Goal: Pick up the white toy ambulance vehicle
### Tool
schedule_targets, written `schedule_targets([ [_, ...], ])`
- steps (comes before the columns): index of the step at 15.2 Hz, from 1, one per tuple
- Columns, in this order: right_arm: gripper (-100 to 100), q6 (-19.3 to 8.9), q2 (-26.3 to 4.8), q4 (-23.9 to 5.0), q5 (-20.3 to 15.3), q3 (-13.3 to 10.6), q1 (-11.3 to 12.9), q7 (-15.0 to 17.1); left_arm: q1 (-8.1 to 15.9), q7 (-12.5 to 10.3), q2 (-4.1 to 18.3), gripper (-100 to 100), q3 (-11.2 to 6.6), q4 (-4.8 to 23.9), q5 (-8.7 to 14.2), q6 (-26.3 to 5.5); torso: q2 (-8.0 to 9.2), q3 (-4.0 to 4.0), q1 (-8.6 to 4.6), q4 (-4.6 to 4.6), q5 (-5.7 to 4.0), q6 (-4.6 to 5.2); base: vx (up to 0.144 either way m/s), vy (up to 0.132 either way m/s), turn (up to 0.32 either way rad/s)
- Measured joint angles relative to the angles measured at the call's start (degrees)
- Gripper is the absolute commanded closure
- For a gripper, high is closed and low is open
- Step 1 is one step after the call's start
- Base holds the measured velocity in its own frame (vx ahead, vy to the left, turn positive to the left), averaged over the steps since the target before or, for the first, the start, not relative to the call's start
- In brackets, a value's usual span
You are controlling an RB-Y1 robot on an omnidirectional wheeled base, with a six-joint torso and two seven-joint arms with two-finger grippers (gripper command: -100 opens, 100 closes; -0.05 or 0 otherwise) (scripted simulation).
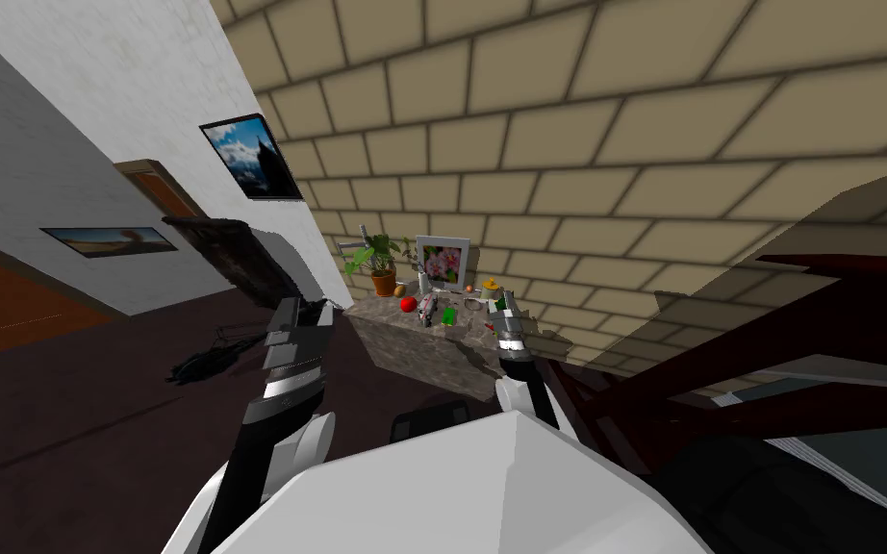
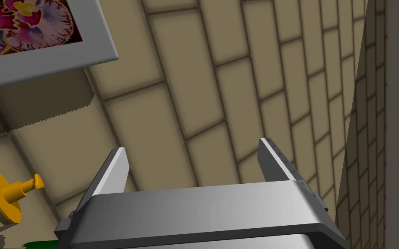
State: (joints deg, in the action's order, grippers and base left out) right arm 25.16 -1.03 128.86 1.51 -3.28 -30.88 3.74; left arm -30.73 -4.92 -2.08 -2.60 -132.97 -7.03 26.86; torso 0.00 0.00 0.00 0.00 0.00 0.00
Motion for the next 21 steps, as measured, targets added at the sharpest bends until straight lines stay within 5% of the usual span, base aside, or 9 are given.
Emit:
schedule_targets([
  [21,-100,-1.38,-23.03,-6.45,-1.54,-5.76,1.39,1.6,0.0,0.0,-0.01,0,0.01,0.0,0.0,0.0,-0.01,-0.01,0.26,0.0,0.06,-0.02,0.0,0.048,0.072],
])
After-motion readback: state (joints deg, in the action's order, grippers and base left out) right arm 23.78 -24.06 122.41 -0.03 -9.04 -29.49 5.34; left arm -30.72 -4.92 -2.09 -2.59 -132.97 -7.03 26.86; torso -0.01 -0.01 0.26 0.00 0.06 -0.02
